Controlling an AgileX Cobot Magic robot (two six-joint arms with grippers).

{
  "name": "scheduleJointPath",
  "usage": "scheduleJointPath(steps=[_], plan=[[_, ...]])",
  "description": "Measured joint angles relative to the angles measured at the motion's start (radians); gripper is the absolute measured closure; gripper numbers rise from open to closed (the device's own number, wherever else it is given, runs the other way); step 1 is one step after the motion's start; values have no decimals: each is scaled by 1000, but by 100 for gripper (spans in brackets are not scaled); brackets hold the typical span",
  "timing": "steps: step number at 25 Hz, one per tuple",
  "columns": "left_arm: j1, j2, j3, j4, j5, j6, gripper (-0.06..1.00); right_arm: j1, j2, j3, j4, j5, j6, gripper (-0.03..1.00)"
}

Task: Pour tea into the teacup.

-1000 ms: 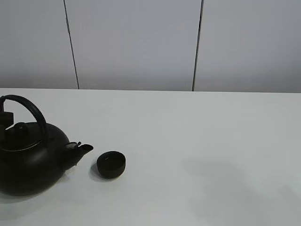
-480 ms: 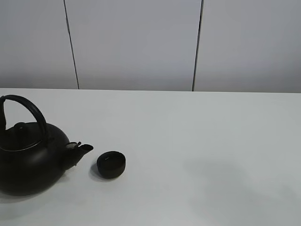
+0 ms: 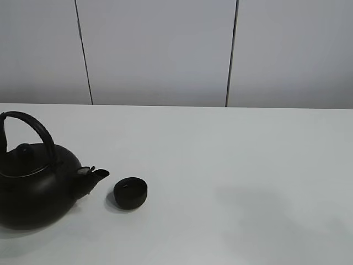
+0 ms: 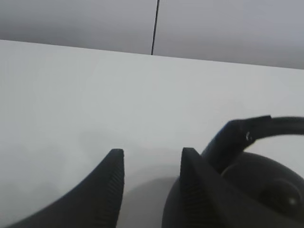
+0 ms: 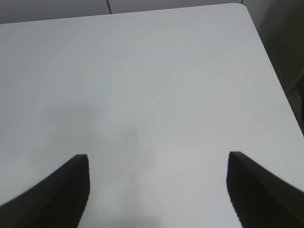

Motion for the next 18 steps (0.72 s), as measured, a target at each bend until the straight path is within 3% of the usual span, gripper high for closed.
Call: scheduleJointPath(steps=[9, 12, 18], plan=[[0, -2, -203, -8, 28, -1, 66, 0, 0, 0, 0, 0, 0, 42], [0, -26, -318, 17, 188, -3, 66, 0, 0, 0, 0, 0, 0, 42], [0, -148, -526, 36, 620, -81, 66, 0, 0, 0, 0, 0, 0, 42]])
